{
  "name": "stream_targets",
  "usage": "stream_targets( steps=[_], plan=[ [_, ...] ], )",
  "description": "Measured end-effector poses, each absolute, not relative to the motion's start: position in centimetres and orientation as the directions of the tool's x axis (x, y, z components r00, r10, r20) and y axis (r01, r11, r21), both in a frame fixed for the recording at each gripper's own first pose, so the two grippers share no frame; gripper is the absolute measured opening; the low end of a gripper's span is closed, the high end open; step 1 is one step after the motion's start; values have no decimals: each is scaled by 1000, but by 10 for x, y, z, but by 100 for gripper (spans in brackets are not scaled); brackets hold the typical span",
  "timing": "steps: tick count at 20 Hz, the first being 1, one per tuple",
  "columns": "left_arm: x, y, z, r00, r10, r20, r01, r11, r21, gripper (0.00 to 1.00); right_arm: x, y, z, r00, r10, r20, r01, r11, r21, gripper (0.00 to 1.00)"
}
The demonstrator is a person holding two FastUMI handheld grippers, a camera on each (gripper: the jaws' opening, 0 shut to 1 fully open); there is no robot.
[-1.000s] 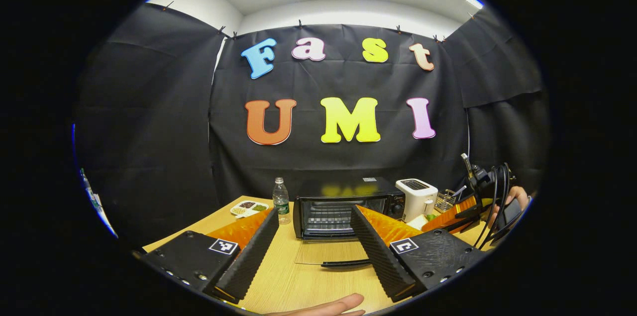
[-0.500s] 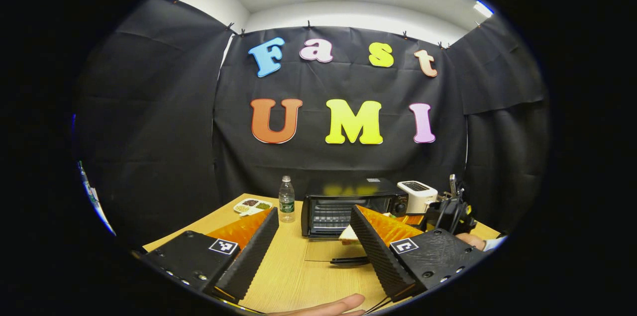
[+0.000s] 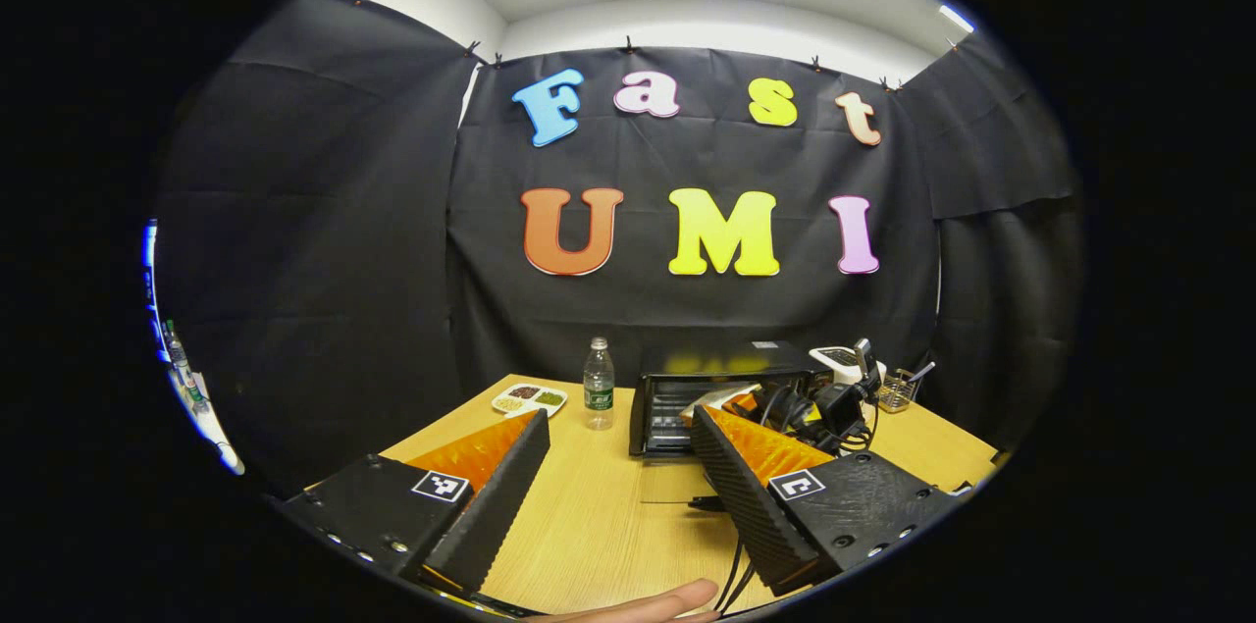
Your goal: Open the electric oven with the left hand, put the food in, and close the electric oven.
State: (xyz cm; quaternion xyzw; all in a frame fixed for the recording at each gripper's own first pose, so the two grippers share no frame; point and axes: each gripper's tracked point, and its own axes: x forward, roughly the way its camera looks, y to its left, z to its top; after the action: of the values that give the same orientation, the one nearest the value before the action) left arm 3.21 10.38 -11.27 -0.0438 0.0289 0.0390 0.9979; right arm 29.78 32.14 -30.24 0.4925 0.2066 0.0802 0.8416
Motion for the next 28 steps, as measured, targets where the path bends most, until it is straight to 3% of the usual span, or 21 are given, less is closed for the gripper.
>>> stream_targets(
  steps=[6, 7, 8, 9, 10, 11, 13, 14, 15, 16, 19, 20, 21, 22, 23, 24, 25, 26, 28],
  plan=[
    [34, 115, -125, 990, 100, -100, -109, 990, -84, 95, 359, 315, -329, 920, 279, -275, 100, 512, 853, 43],
    [35, 111, -125, 991, 86, -101, -95, 991, -91, 88, 362, 315, -334, 915, 288, -281, 103, 506, 856, 43],
    [37, 107, -126, 992, 70, -101, -80, 992, -96, 94, 360, 317, -337, 911, 299, -286, 104, 503, 858, 34],
    [38, 107, -124, 993, 65, -95, -74, 993, -96, 93, 358, 316, -341, 910, 296, -292, 116, 495, 861, 43],
    [38, 108, -123, 994, 66, -92, -74, 993, -95, 94, 358, 315, -343, 909, 290, -299, 127, 491, 862, 36],
    [39, 106, -125, 994, 58, -94, -67, 993, -99, 94, 358, 316, -345, 908, 288, -304, 131, 495, 859, 47],
    [37, 100, -125, 995, 27, -94, -38, 992, -123, 94, 355, 318, -347, 903, 278, -328, 139, 534, 834, 49],
    [36, 98, -124, 996, 17, -92, -30, 991, -131, 94, 351, 320, -345, 904, 268, -333, 131, 568, 813, 38],
    [36, 100, -124, 996, 22, -89, -34, 991, -133, 94, 350, 320, -345, 904, 251, -347, 133, 606, 784, 53],
    [35, 103, -124, 996, 27, -88, -39, 991, -130, 94, 348, 321, -346, 905, 235, -354, 130, 638, 759, 45],
    [33, 105, -125, 995, 34, -91, -45, 991, -125, 94, 346, 326, -348, 908, 218, -358, 91, 733, 675, 58],
    [31, 104, -126, 995, 33, -94, -45, 991, -126, 84, 346, 326, -347, 909, 209, -360, 73, 772, 632, 79],
    [30, 104, -127, 995, 32, -96, -45, 991, -127, 94, 346, 326, -344, 913, 200, -356, 53, 806, 589, 67],
    [29, 106, -128, 995, 35, -96, -48, 991, -127, 94, 345, 329, -345, 910, 208, -358, 30, 830, 556, 70],
    [28, 108, -128, 994, 41, -97, -54, 990, -129, 84, 343, 332, -345, 900, 223, -374, 7, 851, 525, 71],
    [28, 110, -130, 994, 47, -100, -60, 990, -131, 94, 340, 335, -350, 880, 239, -412, -9, 873, 487, 91],
    [27, 112, -130, 993, 51, -102, -65, 989, -132, 84, 336, 338, -357, 851, 250, -462, -22, 896, 444, 94],
    [27, 112, -131, 994, 53, -100, -66, 989, -131, 94, 332, 340, -363, 829, 261, -494, -44, 913, 406, 98],
    [28, 113, -134, 993, 55, -100, -66, 991, -119, 94, 329, 340, -367, 808, 264, -526, -87, 938, 337, 99]
  ],
)
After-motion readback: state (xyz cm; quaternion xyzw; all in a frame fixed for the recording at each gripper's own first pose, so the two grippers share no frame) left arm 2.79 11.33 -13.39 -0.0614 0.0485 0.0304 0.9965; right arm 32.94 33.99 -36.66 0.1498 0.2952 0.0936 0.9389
